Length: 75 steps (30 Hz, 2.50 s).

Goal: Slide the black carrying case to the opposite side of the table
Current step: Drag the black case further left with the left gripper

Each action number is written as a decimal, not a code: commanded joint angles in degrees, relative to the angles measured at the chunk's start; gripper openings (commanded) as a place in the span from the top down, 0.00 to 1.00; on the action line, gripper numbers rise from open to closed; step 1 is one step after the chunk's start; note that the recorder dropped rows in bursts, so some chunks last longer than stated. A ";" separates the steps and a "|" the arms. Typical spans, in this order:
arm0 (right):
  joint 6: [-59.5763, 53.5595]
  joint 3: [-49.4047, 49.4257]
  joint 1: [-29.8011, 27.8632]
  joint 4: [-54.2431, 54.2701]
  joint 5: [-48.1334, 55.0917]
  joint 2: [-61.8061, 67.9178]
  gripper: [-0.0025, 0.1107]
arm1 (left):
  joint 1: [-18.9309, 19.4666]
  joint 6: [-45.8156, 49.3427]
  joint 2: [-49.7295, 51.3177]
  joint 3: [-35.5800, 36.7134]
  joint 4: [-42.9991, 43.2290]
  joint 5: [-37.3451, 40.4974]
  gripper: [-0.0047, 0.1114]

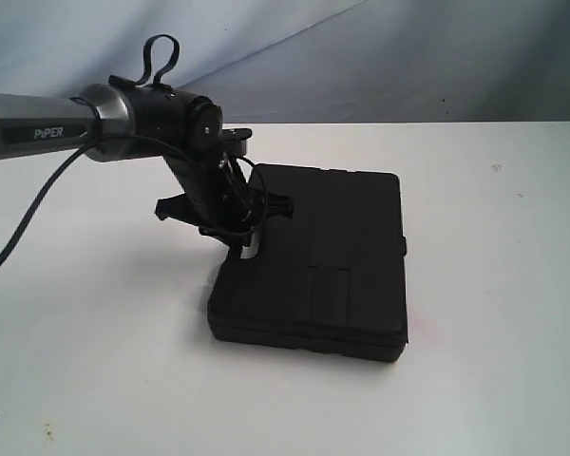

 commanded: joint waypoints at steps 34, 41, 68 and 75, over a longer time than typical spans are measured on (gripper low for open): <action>-0.48 0.17 -0.49 0.48 -0.01 -0.30 0.98 | 18.72 11.19 -3.26 18.35 2.35 -7.23 0.96; -0.48 0.17 -0.49 0.48 -0.01 -0.30 0.98 | 21.05 12.53 -3.26 18.35 1.94 -6.46 0.96; -0.48 0.17 -0.49 0.48 -0.01 -0.30 0.98 | 28.09 18.43 -3.26 18.35 1.72 -5.49 0.96; -0.48 0.17 -0.49 0.48 -0.01 -0.30 0.98 | 28.09 18.43 -3.26 18.35 0.63 -5.38 0.96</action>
